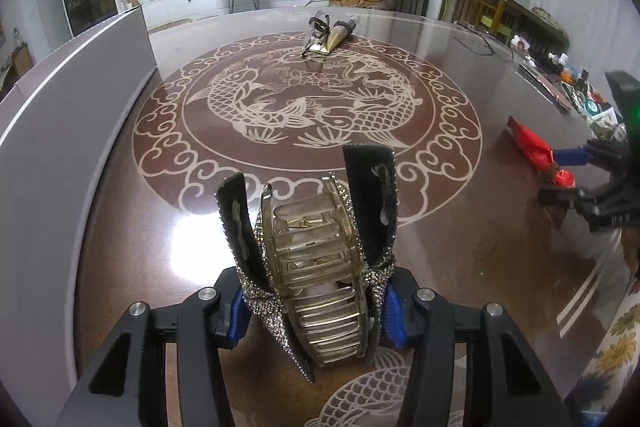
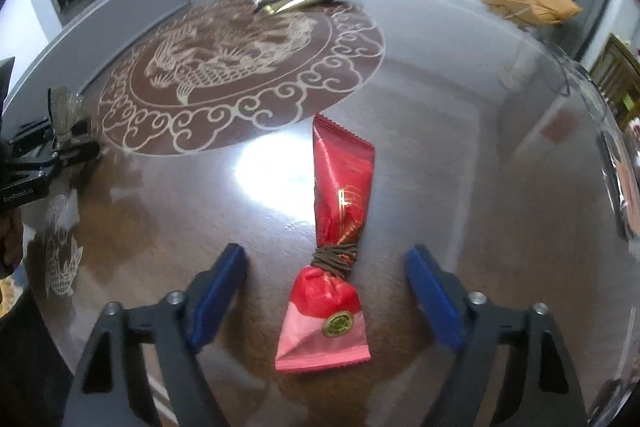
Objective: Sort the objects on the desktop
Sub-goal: 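Carry the bow clip and red tube into the bin and open both tools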
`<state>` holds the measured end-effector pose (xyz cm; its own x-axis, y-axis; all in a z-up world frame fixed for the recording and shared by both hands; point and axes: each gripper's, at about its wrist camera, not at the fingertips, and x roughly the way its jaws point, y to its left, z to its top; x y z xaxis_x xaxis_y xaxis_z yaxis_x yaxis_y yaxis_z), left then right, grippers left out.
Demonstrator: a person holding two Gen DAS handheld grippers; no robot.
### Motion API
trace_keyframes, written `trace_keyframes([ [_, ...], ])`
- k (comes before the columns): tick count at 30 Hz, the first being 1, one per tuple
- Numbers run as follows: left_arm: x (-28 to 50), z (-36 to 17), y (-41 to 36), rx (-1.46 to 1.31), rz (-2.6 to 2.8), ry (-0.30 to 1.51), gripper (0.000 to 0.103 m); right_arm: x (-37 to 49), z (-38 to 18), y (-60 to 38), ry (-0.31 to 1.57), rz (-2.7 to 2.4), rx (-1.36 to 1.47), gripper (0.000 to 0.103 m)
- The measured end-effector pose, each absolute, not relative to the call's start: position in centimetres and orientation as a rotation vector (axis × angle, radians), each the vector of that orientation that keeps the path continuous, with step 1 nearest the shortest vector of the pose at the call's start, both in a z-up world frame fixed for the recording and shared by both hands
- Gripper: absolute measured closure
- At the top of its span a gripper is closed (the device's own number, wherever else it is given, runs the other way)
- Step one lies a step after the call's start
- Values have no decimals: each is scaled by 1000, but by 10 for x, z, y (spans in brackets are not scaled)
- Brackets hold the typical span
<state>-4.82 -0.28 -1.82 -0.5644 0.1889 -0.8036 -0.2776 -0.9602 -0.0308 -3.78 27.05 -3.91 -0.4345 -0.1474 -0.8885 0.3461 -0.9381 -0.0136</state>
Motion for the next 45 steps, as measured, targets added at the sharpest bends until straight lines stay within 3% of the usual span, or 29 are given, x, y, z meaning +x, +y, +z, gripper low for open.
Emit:
trace_keyframes([
  [1,-47,-19,-4,-1292,2561,148,51,-39,-37,272,278,-2422,1477,40],
  [2,-47,-19,-6,-1285,2560,149,51,-38,-35,273,271,-2431,1481,62],
  [3,-46,-19,-6,-1277,2561,147,51,-37,-33,274,267,-2439,1488,75],
  [4,-45,-18,-8,-1274,2562,141,51,-37,-33,273,260,-2442,1503,79],
  [14,0,23,-50,-1121,2616,-63,51,14,-2,252,69,-2453,1379,80],
  [21,21,64,-71,-1060,2622,-136,51,13,12,203,55,-2371,1336,80],
  [30,20,128,-179,-1046,2754,-233,51,-24,88,71,59,-2221,1118,80],
  [36,-9,114,-273,-1253,2890,-234,51,-42,134,-60,131,-2084,968,79],
  [42,-24,74,-335,-1506,2880,-381,51,-61,103,-170,255,-2015,987,79],
  [44,-28,66,-347,-1596,2842,-457,44,-69,82,-196,289,-2007,1026,77],
  [45,-29,65,-350,-1616,2851,-466,27,-75,73,-205,292,-1997,1056,73],
])
